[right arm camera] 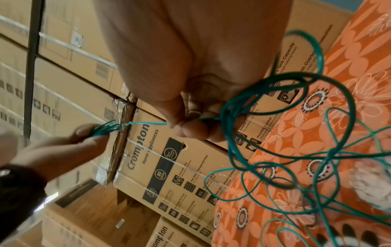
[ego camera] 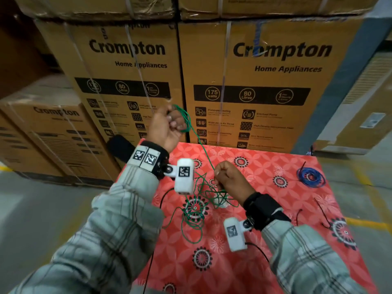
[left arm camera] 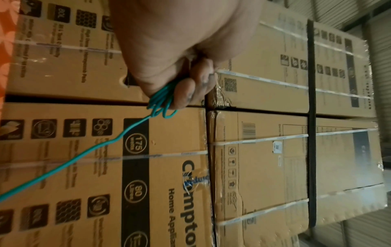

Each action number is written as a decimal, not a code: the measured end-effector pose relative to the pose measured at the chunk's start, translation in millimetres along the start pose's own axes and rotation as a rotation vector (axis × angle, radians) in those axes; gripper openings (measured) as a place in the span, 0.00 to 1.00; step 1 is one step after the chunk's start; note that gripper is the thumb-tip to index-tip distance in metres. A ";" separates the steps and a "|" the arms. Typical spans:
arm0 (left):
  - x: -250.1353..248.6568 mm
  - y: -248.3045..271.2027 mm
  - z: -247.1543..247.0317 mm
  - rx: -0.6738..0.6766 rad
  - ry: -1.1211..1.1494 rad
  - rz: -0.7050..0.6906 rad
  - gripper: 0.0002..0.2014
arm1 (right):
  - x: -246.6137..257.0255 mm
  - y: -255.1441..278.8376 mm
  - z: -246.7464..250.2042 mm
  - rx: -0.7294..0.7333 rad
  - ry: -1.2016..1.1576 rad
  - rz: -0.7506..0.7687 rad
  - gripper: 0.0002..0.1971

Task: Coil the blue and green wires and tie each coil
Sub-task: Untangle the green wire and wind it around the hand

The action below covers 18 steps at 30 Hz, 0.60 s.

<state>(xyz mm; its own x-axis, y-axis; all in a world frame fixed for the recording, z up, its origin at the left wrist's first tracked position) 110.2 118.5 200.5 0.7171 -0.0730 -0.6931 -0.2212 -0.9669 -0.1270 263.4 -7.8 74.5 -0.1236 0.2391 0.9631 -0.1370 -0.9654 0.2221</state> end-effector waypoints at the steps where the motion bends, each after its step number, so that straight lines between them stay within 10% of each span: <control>1: -4.6 -5.4 0.3 -0.004 -0.015 -0.030 0.15 | -3.4 0.8 -0.6 -0.015 0.032 0.037 0.11; 10: 33.2 -4.9 16.1 -0.065 -0.396 0.028 0.15 | 20.7 6.2 -5.4 -0.115 0.667 0.480 0.06; 18: 37.4 -2.6 17.4 -0.023 -0.378 0.096 0.16 | 42.9 -0.1 -4.2 -0.206 0.794 0.521 0.06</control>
<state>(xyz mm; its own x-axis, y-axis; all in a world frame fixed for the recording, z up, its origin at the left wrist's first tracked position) 126.1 122.6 162.6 0.3993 -0.0723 -0.9140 -0.2574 -0.9656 -0.0361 254.0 3.0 115.2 -0.8344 -0.1397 0.5332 -0.0370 -0.9510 -0.3070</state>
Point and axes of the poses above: each hand's wrist, its own y-axis away from the middle knuckle, its own z-axis out of the back of the hand, x = y × z, the point moved 3 cm from there along -y, towards the middle knuckle, and after that the axes turned 14 degrees about -z, right-handed, at the moved point
